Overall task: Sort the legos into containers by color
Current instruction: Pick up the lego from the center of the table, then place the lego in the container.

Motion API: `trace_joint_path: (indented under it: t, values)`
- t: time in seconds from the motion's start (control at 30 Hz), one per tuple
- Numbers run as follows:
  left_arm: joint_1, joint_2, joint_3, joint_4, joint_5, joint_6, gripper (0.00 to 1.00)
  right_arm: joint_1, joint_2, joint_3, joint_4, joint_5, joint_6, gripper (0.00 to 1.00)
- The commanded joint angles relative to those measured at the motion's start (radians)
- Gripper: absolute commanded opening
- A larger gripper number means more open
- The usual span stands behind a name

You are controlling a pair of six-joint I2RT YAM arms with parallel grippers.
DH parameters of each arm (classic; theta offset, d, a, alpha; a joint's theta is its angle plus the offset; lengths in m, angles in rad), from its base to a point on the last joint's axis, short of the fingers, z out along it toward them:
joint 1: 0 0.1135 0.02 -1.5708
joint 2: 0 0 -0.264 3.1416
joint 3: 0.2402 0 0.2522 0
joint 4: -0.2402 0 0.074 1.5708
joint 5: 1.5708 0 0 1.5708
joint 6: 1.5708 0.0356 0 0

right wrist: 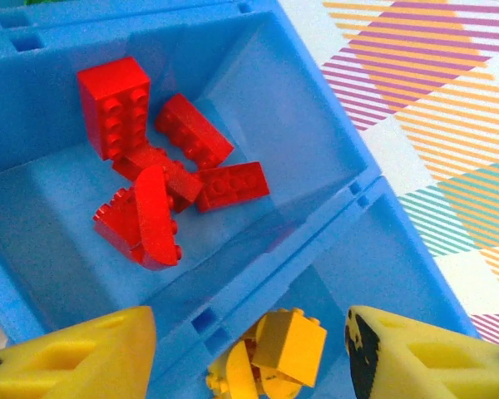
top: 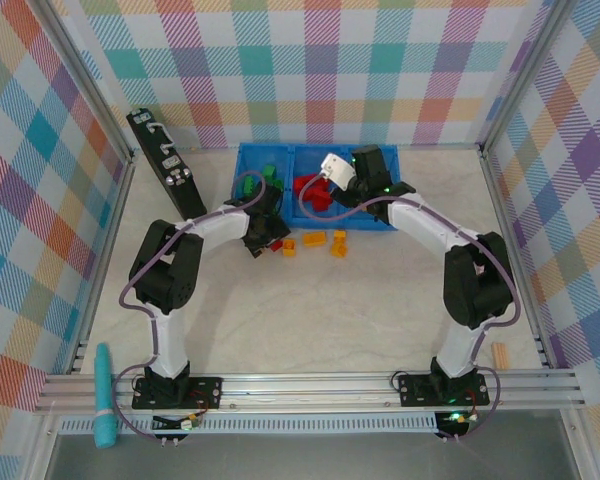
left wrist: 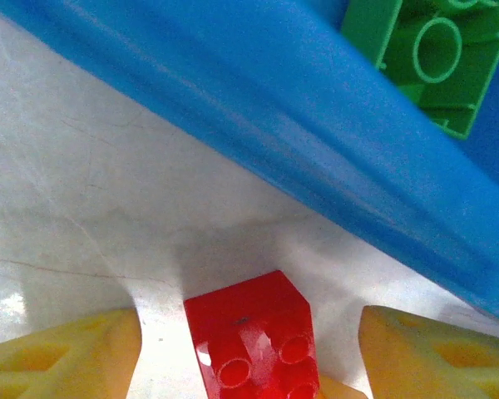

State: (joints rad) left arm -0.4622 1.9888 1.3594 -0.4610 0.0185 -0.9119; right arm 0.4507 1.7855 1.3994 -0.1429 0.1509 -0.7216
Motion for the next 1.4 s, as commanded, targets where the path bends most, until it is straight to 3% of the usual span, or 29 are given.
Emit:
trace_joint_path:
  t: [0.0, 0.3, 0.47, 0.57, 0.77, 0.87, 1.0, 1.23, 1.37]
  values:
    - [-0.007, 0.063, 0.006, -0.034, 0.050, -0.018, 0.66, -0.006, -0.043, -0.018, 0.015, 0.016, 0.005, 0.62]
    - [-0.023, 0.054, -0.073, -0.116, 0.074, -0.014, 0.52, -0.012, -0.054, -0.029, 0.038, 0.021, -0.016, 0.63]
    - [-0.032, 0.011, -0.150, -0.156, 0.077, -0.010, 0.39, -0.024, -0.067, -0.040, 0.053, 0.019, -0.021, 0.63]
    - [-0.041, -0.035, -0.191, -0.197, 0.066, 0.002, 0.31, -0.032, -0.080, -0.055, 0.063, 0.019, -0.021, 0.63]
    - [-0.051, -0.191, -0.198, -0.332, 0.002, 0.045, 0.25, -0.048, -0.118, -0.090, 0.061, 0.032, -0.017, 0.63]
    - [-0.053, -0.263, -0.089, -0.401, -0.064, 0.089, 0.25, -0.057, -0.157, -0.129, 0.057, 0.030, 0.018, 0.64]
    - [-0.056, -0.249, 0.166, -0.453, -0.130, 0.157, 0.25, -0.063, -0.221, -0.212, 0.044, -0.005, 0.099, 0.64]
    - [-0.055, -0.031, 0.626, -0.432, -0.144, 0.323, 0.24, -0.061, -0.349, -0.349, 0.021, -0.083, 0.405, 0.63]
    - [-0.055, 0.098, 0.780, -0.344, -0.123, 0.343, 0.24, -0.061, -0.433, -0.424, 0.052, -0.085, 0.578, 0.66]
